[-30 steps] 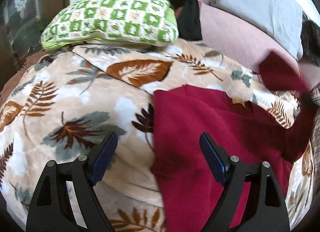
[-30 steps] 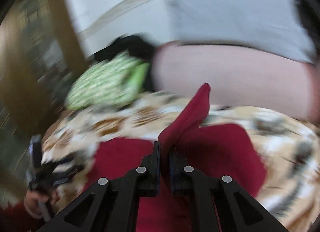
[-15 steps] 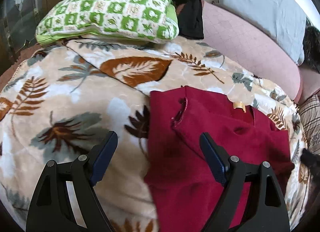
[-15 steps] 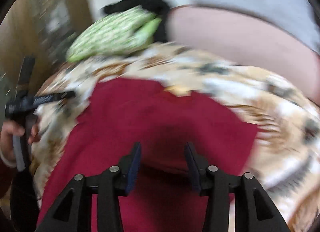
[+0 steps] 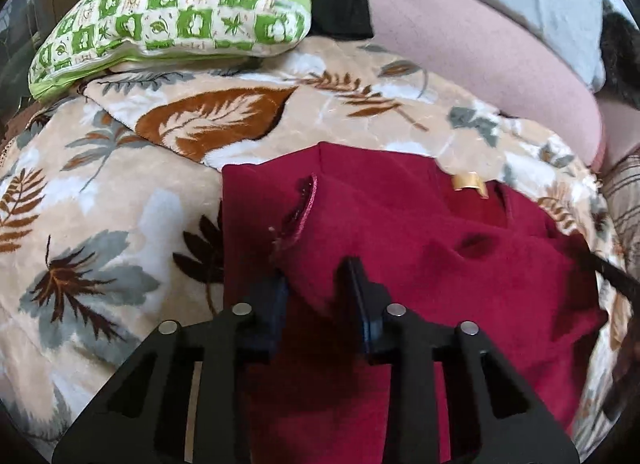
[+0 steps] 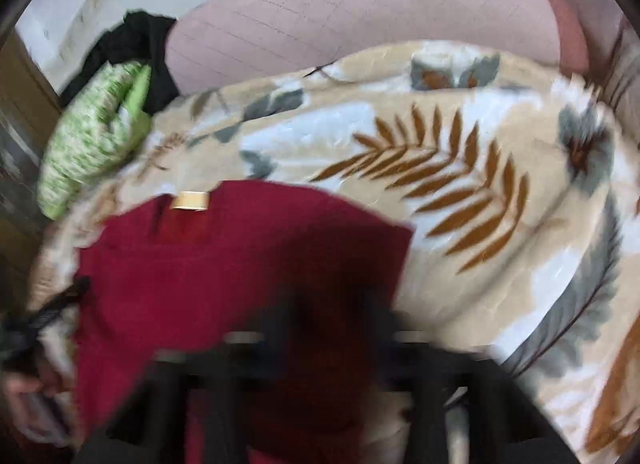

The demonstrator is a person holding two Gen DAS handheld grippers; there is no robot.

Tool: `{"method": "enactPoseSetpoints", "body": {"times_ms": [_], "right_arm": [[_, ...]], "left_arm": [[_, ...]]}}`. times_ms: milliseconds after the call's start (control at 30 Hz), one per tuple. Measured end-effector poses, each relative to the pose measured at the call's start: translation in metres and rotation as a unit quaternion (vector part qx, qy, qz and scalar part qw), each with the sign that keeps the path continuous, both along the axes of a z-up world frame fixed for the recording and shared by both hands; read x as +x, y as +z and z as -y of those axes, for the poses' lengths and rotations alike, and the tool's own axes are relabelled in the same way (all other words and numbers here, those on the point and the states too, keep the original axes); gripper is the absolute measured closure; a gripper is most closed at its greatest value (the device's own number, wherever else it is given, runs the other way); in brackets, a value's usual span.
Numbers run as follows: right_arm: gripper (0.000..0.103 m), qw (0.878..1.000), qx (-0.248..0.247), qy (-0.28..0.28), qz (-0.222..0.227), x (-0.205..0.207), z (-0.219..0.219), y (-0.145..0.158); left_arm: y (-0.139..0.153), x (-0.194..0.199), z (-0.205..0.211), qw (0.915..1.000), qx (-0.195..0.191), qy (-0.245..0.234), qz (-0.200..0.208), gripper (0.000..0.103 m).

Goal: Fold small clothes

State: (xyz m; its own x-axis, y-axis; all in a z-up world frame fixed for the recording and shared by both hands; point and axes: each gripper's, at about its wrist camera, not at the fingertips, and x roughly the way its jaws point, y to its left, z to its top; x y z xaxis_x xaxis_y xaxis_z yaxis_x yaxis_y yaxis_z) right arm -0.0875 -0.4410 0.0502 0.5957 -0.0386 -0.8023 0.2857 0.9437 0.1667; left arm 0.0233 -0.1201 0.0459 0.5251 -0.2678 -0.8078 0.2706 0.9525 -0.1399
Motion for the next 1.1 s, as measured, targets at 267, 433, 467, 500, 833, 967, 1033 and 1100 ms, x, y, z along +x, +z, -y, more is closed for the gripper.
{"method": "enactPoseSetpoints", "body": {"times_ms": [267,433,467,500,833,967,1033,1100], "right_arm": [[0.092,0.999,-0.021,-0.042,-0.011,-0.020,0.021,0.000],[0.085,0.999,0.007,0.032,0.014,-0.043,-0.014,0.024],[0.085,0.999,-0.015,0.050,-0.009,-0.042,-0.026,0.019],[0.085,0.997,-0.035,0.059,-0.032,-0.044,-0.035,0.014],[0.079,0.997,-0.037,0.036,-0.049,-0.091,-0.033,0.002],[0.047,0.998,-0.036,0.012,-0.042,-0.084,-0.032,0.009],[0.041,0.998,-0.030,-0.010,-0.045,-0.076,-0.029,0.004],[0.041,0.999,-0.009,-0.024,-0.047,-0.065,-0.023,-0.005]], "left_arm": [[-0.013,-0.019,0.004,0.9996,0.028,-0.002,0.000,0.076],[-0.012,-0.018,0.002,0.9997,0.025,0.001,-0.006,0.076],[-0.013,-0.018,0.002,0.9997,0.025,0.003,-0.008,0.076],[-0.014,-0.019,0.001,0.9997,0.024,0.004,-0.008,0.076],[-0.002,-0.034,-0.007,0.9997,0.026,-0.006,-0.001,0.075],[0.000,-0.047,-0.015,0.9996,0.028,-0.006,-0.001,0.075],[0.000,-0.052,-0.019,0.9996,0.027,-0.005,0.000,0.075],[0.001,-0.055,-0.021,0.9996,0.028,-0.004,0.001,0.075]]}}
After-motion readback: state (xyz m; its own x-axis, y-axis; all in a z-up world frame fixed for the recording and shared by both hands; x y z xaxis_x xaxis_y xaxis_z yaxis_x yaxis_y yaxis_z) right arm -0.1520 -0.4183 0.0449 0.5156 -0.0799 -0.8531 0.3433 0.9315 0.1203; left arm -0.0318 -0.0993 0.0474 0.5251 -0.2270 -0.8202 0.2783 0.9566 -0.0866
